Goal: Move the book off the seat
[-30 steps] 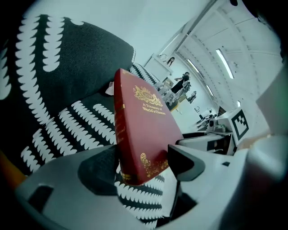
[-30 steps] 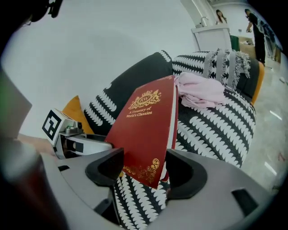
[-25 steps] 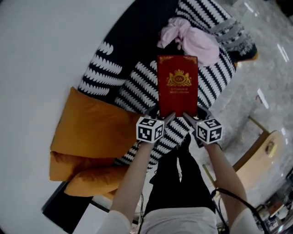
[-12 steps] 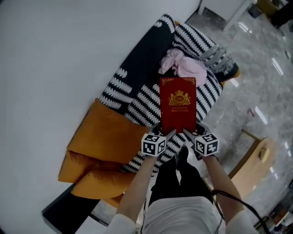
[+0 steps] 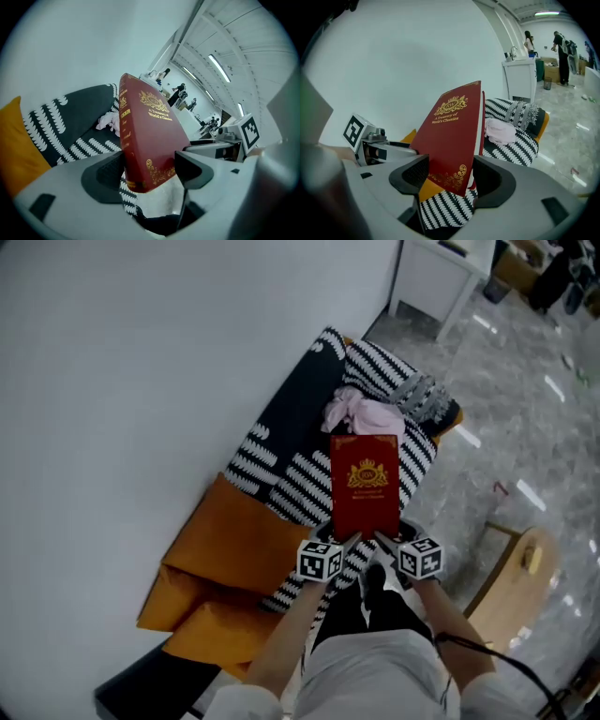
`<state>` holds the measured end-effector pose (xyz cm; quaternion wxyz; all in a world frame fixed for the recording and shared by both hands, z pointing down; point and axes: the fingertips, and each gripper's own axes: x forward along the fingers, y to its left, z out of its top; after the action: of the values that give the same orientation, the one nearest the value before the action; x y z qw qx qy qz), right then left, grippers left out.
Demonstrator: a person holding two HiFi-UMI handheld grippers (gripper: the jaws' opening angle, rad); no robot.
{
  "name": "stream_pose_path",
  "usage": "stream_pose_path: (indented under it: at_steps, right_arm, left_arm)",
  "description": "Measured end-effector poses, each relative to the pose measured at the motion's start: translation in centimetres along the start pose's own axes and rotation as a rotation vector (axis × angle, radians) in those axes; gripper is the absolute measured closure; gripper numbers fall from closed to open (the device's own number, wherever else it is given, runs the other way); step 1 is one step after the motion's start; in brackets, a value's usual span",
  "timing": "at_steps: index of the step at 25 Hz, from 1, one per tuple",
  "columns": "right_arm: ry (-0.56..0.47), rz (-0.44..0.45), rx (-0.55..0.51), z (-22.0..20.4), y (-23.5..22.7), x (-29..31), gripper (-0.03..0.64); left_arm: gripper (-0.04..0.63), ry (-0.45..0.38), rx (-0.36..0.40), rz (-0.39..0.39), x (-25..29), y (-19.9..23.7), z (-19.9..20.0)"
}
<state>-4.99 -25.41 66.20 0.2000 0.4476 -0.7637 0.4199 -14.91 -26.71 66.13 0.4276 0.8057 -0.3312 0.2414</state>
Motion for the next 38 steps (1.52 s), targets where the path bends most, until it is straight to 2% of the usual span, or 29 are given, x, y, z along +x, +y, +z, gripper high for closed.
stream_pose_path:
  at_steps: [11, 18, 30, 38]
  right_arm:
    - [-0.108, -0.063, 0.038, 1.9, 1.7, -7.8, 0.307]
    - [-0.191, -0.109, 0.094, 0.4, 1.0, -12.6, 0.307]
    - [-0.275, -0.172, 0.159, -4.5, -3.3, -22.1, 0.307]
    - [-0.334, -0.231, 0.197, -9.3, -6.2, -29.5, 0.307]
  left_arm:
    - [0.256, 0.003, 0.101, -0.071, -3.5, -6.8, 2.4]
    - [0.256, 0.044, 0.178, -0.114, -3.7, -11.4, 1.8]
    - [0.256, 0.075, 0.266, -0.181, -1.3, -21.6, -2.2]
    - [0.256, 0.094, 0.313, -0.232, 0.1, -29.4, -6.4]
